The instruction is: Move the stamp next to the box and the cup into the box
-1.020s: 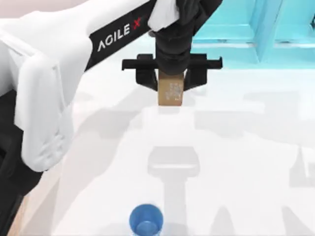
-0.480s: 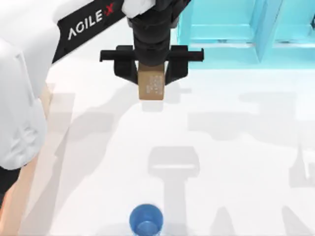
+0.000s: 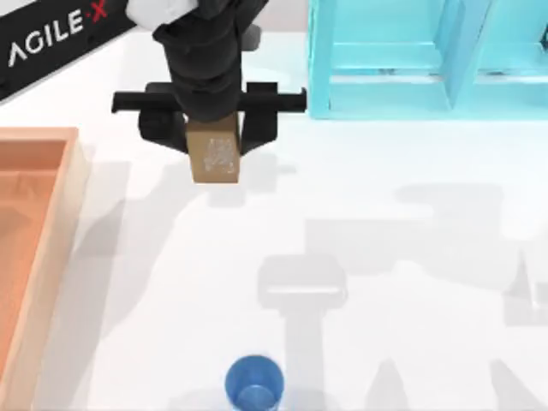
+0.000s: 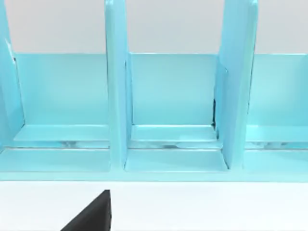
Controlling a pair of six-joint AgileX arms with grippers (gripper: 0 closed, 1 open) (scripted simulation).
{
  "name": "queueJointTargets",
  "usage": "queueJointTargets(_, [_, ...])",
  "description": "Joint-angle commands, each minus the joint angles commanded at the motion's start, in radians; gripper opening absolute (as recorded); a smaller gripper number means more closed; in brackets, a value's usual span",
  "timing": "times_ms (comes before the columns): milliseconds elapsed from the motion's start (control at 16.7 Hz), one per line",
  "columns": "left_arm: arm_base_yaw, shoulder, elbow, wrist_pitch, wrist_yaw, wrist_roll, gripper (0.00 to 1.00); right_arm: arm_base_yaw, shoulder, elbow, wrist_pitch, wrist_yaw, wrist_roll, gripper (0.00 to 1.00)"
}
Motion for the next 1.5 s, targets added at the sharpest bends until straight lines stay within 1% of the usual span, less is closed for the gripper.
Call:
queueJointTargets(300, [0.044, -0.156, -0.205, 0.041, 0.003, 0.037, 0.0, 0.0, 0.0, 0.0, 0.0, 0.0, 0.0, 1.0])
queueJointTargets(600, [0.083, -0.385, -0.484, 0.088, 0.012, 0.076, 0.0, 0.0, 0.0, 0.0, 0.0, 0.0, 0.0, 1.0])
queueJointTargets(720, [0.1, -0.454, -0.566, 0.106, 0.014, 0.095, 0.0, 0.0, 0.0, 0.0, 0.0, 0.0, 0.0, 1.0])
queueJointTargets(900, [0.121, -0.501, -0.622, 0.126, 0.02, 0.113, 0.0, 0.0, 0.0, 0.0, 0.0, 0.0, 0.0, 1.0])
queueJointTargets(1260, [0.12, -0.489, -0.635, 0.139, 0.019, 0.117, 0.0, 0.0, 0.0, 0.0, 0.0, 0.0, 0.0, 1.0])
queueJointTargets(1500, [0.129, -0.458, -0.719, 0.277, 0.021, 0.124, 0.0, 0.0, 0.0, 0.0, 0.0, 0.0, 0.0, 1.0])
